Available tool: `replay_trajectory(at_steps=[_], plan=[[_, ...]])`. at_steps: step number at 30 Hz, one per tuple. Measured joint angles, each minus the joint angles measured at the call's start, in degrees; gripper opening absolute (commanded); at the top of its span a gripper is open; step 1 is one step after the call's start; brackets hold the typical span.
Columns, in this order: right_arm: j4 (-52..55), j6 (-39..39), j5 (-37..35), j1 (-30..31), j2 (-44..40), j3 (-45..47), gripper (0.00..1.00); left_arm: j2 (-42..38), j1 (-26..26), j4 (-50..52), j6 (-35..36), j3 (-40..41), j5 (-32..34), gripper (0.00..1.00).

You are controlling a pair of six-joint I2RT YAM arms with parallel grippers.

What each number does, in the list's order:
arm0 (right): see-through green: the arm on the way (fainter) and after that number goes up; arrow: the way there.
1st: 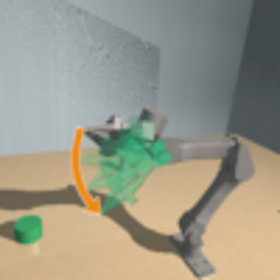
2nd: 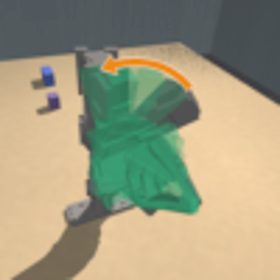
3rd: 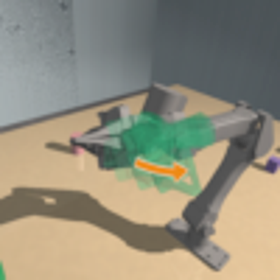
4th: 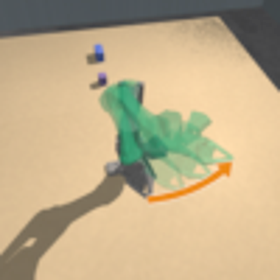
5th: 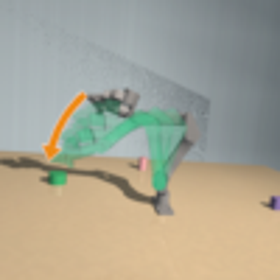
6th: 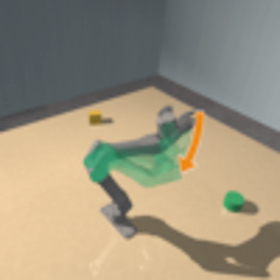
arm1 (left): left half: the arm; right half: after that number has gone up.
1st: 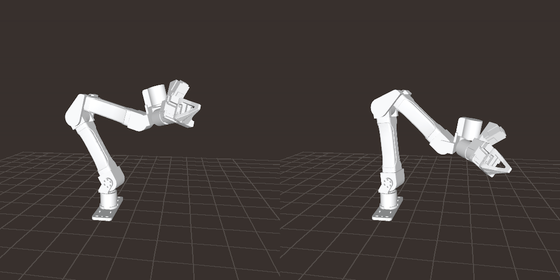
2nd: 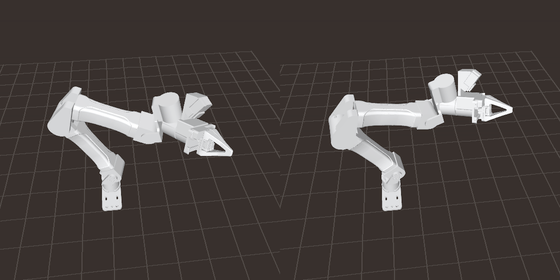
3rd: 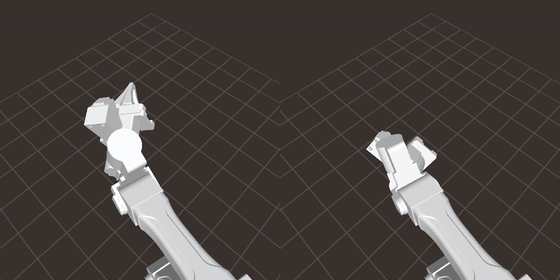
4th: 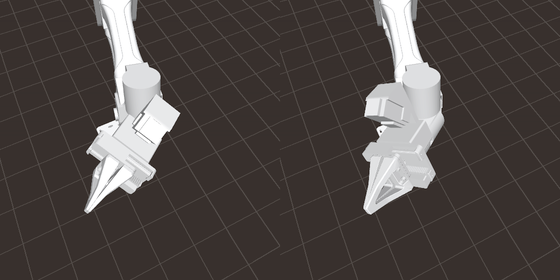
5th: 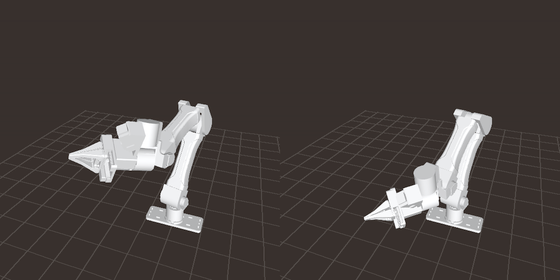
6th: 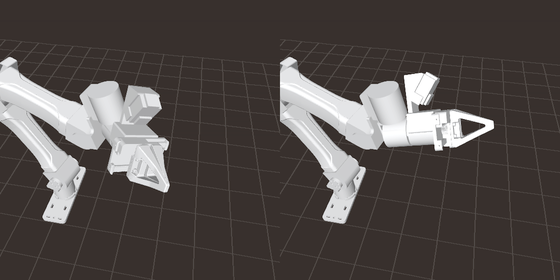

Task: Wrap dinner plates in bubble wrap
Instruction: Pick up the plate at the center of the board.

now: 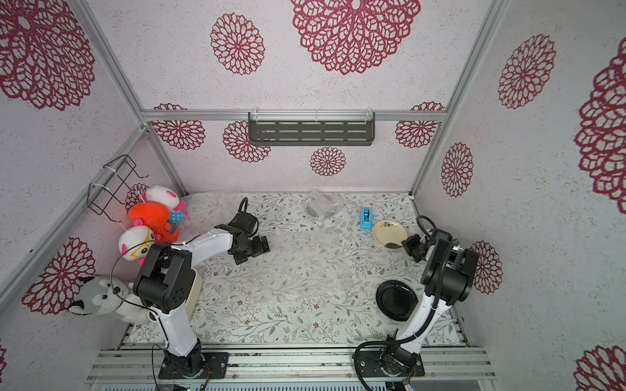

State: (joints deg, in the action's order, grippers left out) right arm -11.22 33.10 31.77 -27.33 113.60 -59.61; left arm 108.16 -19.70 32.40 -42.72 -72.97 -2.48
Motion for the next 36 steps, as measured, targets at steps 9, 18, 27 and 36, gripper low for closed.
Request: replay_trajectory(at_steps=[9,18,27,36], plan=[[4.4,0.0,0.0,1.8,-22.6,12.2,0.0,-16.9,0.0,2.8,-0.1,1.8,0.7,0.98],[10.0,-1.7,3.0,26.7,-40.8,16.2,0.0,-40.4,-0.6,14.1,-11.0,23.5,-1.2,0.98],[7.6,-2.6,3.4,43.7,-21.8,14.2,0.0,-40.7,-4.8,13.3,-18.8,37.7,-12.4,0.7],[2.4,-2.6,3.4,47.7,-13.2,11.4,0.0,-24.4,-5.8,8.4,-17.0,32.3,-13.2,0.55]])
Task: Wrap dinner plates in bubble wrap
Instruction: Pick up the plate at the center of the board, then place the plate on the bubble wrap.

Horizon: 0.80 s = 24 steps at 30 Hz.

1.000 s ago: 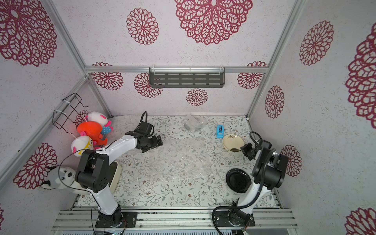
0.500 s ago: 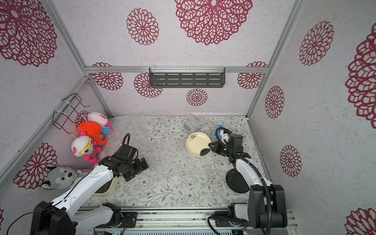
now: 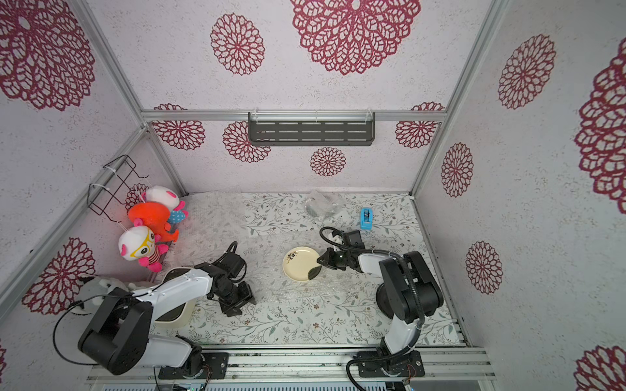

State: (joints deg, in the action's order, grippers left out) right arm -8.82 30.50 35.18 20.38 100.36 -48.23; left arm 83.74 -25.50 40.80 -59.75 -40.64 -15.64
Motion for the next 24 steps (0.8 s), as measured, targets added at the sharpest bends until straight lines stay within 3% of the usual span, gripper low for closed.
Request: replay_trajectory(at_steps=[5,12,18,24], plan=[[-1.5,0.0,-0.2,0.4,1.0,0.0,0.0,2.4,-0.4,-3.8,0.6,-2.1,1.1,0.55],[-2.0,0.1,-1.1,0.4,3.1,0.3,0.0,5.6,-1.6,-8.0,2.6,-3.6,2.7,0.18],[-2.0,0.1,-1.8,0.5,2.7,0.0,0.0,5.7,-2.4,-8.6,3.7,-3.6,4.3,0.0],[-2.8,0.2,-1.3,1.6,4.1,-2.6,0.0,5.5,-2.6,-8.4,4.7,-3.6,4.7,0.0]])
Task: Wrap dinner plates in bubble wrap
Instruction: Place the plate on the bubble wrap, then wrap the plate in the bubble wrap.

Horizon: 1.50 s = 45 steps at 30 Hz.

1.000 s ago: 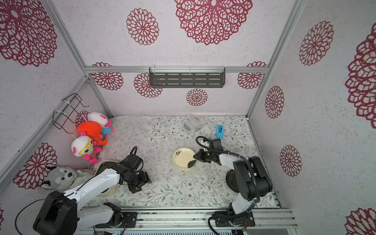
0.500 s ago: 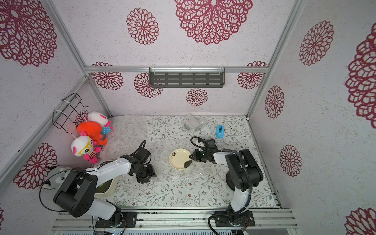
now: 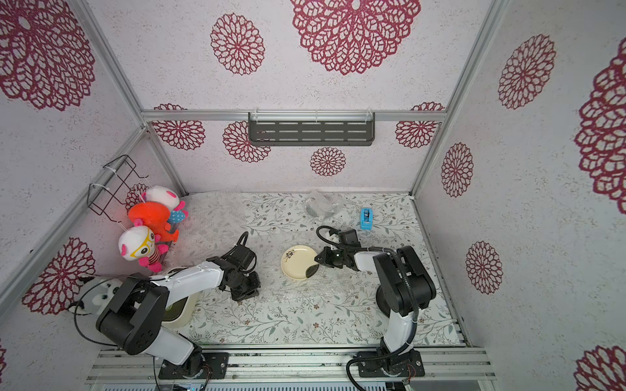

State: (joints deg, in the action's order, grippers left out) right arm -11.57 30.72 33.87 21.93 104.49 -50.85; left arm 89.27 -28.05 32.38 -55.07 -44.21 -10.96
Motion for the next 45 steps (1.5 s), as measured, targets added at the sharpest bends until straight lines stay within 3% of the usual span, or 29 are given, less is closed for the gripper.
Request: replay_trajectory(at_steps=[12,17,20,23,27,32,41,43,45], plan=[[-0.1,0.3,-0.6,3.2,4.6,-3.2,0.0,-0.1,-0.2,1.9,0.6,-0.8,-0.2,0.0],[-0.5,0.5,-0.9,3.2,5.3,-3.1,0.05,-0.4,-1.0,7.0,1.4,-9.1,-1.9,0.02],[-2.1,0.8,-0.7,3.3,4.9,-1.9,0.3,-0.3,-1.7,7.6,2.5,-17.6,-3.2,0.0],[-4.7,0.8,-1.0,3.4,2.1,0.3,0.98,1.8,-1.8,7.3,3.5,-25.3,-3.8,0.0],[-4.6,-2.6,-5.9,3.9,-5.6,4.7,0.99,8.5,-1.9,7.3,3.9,-31.5,-4.2,0.0],[-5.7,-10.8,-6.4,5.4,-12.3,8.0,0.98,13.3,-2.2,8.0,3.2,-31.9,-5.0,0.0],[-10.6,-16.2,-4.7,13.3,-10.2,8.3,0.99,13.6,-2.7,8.9,2.8,-32.4,-6.1,0.02],[-13.0,-16.6,-6.8,15.8,-10.0,8.3,0.9,13.8,-2.7,9.0,2.8,-33.1,-6.3,0.02],[-16.1,-16.5,-9.2,17.9,-9.0,8.1,0.72,14.1,-2.7,9.0,2.8,-33.9,-6.4,0.03]])
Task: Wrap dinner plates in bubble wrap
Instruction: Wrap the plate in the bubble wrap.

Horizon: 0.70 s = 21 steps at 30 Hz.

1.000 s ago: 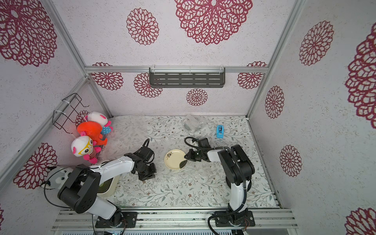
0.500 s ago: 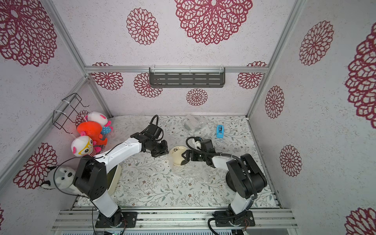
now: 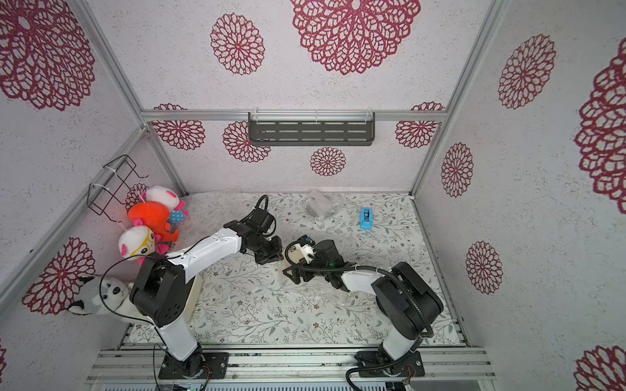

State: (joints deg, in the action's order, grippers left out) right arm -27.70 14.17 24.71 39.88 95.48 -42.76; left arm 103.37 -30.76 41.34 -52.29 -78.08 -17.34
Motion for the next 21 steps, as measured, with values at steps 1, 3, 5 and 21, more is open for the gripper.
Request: replay_trajectory(at_steps=[1,3,5,21], plan=[[-1.3,-0.2,-0.7,0.7,0.7,-0.2,0.65,0.1,0.0,0.0,0.0,-0.2,-0.1,0.03],[-4.1,0.0,-2.2,1.5,2.9,-1.0,0.51,0.3,0.0,0.0,0.0,-0.4,-0.2,0.05],[-5.6,0.1,-3.2,1.5,4.5,-1.7,0.33,0.5,0.0,0.1,0.0,-0.5,-0.3,0.08],[-19.5,24.6,-1.8,-5.3,13.0,2.5,0.0,0.4,0.1,1.0,5.5,-3.7,-1.4,0.53]])
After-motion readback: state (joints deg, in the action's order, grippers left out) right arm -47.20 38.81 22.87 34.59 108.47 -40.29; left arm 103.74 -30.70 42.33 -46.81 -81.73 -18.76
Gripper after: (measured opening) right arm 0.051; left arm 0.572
